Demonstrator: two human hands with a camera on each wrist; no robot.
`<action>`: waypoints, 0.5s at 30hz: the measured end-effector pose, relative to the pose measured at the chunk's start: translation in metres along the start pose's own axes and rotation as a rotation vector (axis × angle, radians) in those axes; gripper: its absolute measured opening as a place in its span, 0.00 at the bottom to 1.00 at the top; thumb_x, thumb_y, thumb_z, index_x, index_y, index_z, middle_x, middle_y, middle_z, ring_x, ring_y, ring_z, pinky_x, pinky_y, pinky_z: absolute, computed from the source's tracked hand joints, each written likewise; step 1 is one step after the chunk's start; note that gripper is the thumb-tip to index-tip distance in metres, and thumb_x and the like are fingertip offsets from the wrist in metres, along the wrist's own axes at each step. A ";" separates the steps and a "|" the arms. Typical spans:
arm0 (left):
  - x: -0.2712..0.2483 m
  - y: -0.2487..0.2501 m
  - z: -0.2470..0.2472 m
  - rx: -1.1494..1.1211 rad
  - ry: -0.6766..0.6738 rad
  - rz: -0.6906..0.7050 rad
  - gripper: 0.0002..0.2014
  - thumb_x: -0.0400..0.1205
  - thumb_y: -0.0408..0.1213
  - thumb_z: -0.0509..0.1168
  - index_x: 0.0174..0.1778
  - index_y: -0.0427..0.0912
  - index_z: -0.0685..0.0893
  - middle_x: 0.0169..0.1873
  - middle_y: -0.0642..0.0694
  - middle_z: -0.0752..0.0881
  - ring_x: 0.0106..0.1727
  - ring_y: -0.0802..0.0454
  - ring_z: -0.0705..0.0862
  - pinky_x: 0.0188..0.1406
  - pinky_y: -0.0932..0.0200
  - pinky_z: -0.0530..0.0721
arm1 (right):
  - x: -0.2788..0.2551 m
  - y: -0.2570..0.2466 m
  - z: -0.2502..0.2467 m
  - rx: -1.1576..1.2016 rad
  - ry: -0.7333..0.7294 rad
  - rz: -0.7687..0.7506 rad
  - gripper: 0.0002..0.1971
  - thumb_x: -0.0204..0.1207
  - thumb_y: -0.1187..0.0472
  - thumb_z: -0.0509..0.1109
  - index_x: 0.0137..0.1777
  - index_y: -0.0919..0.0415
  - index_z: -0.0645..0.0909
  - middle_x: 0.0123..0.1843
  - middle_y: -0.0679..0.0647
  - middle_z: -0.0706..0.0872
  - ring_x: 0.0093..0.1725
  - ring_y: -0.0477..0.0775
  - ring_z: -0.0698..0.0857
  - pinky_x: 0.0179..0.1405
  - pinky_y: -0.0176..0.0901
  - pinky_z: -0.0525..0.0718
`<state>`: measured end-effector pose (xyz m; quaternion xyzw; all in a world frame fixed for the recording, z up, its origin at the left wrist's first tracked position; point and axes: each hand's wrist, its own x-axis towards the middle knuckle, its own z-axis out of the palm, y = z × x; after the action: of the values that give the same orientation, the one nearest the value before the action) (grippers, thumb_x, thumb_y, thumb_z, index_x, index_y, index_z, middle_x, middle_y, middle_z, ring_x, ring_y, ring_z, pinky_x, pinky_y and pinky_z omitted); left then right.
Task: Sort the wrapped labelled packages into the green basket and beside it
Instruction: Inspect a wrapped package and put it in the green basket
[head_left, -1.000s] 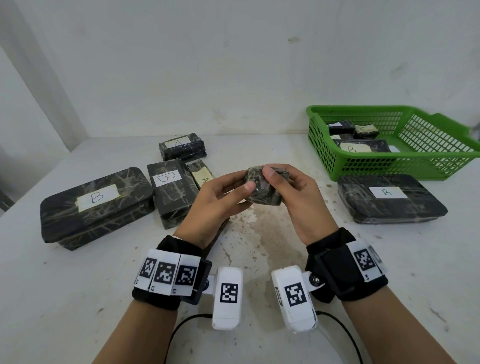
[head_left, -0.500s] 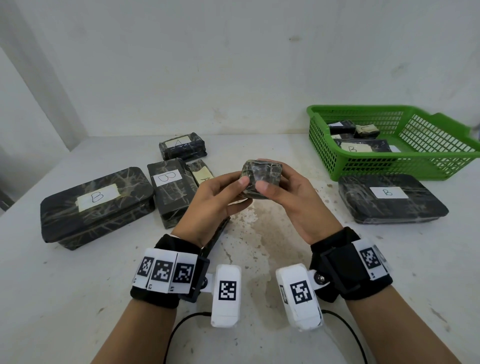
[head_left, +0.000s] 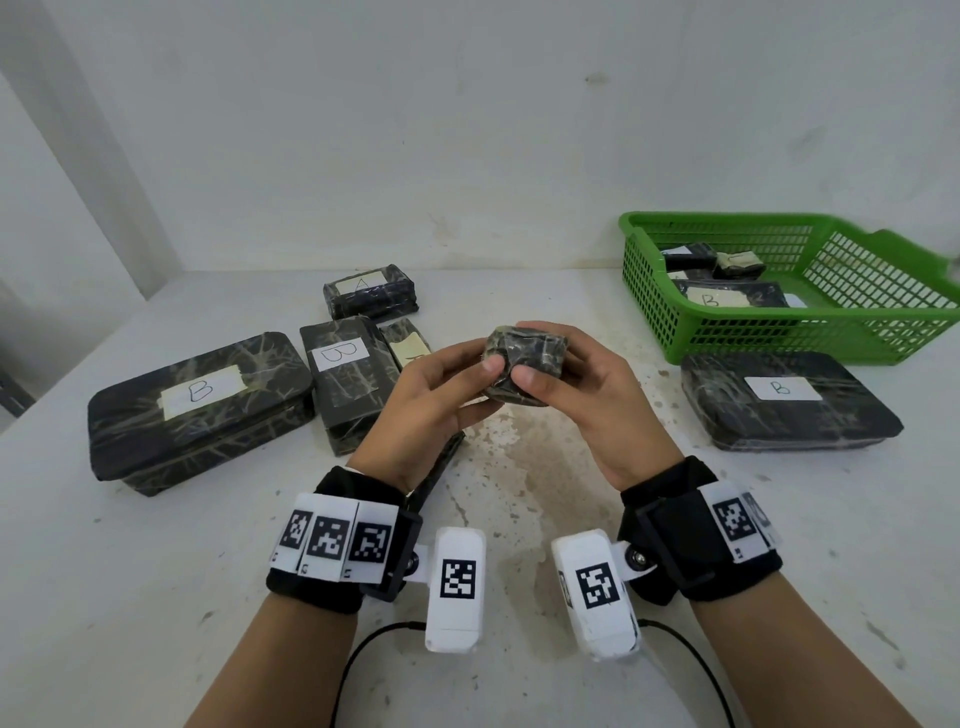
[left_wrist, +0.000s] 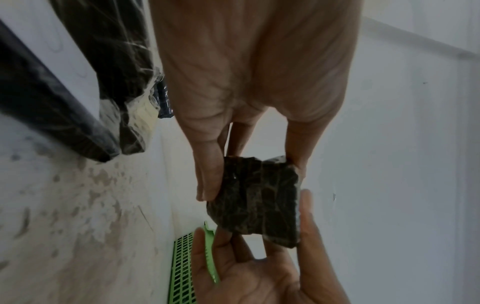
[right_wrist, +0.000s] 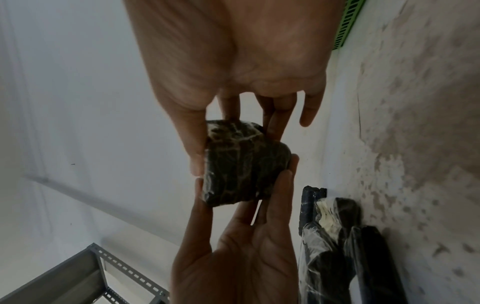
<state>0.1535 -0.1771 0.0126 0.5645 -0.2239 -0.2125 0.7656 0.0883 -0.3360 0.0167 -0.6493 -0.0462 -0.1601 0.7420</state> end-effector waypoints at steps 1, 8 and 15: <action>0.000 0.000 0.000 -0.018 -0.002 0.004 0.27 0.77 0.42 0.71 0.70 0.31 0.80 0.64 0.32 0.86 0.67 0.37 0.84 0.71 0.42 0.81 | 0.000 0.000 0.000 0.000 -0.002 -0.004 0.20 0.68 0.61 0.77 0.61 0.57 0.84 0.59 0.56 0.89 0.60 0.50 0.87 0.54 0.40 0.86; -0.002 0.010 0.003 -0.036 -0.052 -0.055 0.25 0.81 0.51 0.59 0.70 0.42 0.80 0.64 0.37 0.86 0.65 0.41 0.86 0.57 0.51 0.88 | -0.002 0.002 0.001 -0.053 -0.014 -0.037 0.29 0.65 0.71 0.81 0.65 0.50 0.82 0.61 0.48 0.87 0.62 0.49 0.85 0.56 0.50 0.87; 0.000 0.006 0.000 -0.060 0.067 -0.006 0.29 0.72 0.30 0.73 0.70 0.35 0.77 0.50 0.39 0.91 0.47 0.46 0.91 0.40 0.55 0.89 | -0.002 0.004 0.003 -0.012 -0.040 0.041 0.40 0.66 0.58 0.81 0.77 0.39 0.68 0.72 0.52 0.80 0.70 0.50 0.81 0.65 0.50 0.84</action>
<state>0.1541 -0.1757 0.0183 0.5485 -0.1899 -0.2024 0.7887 0.0880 -0.3320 0.0130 -0.6575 -0.0469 -0.1321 0.7403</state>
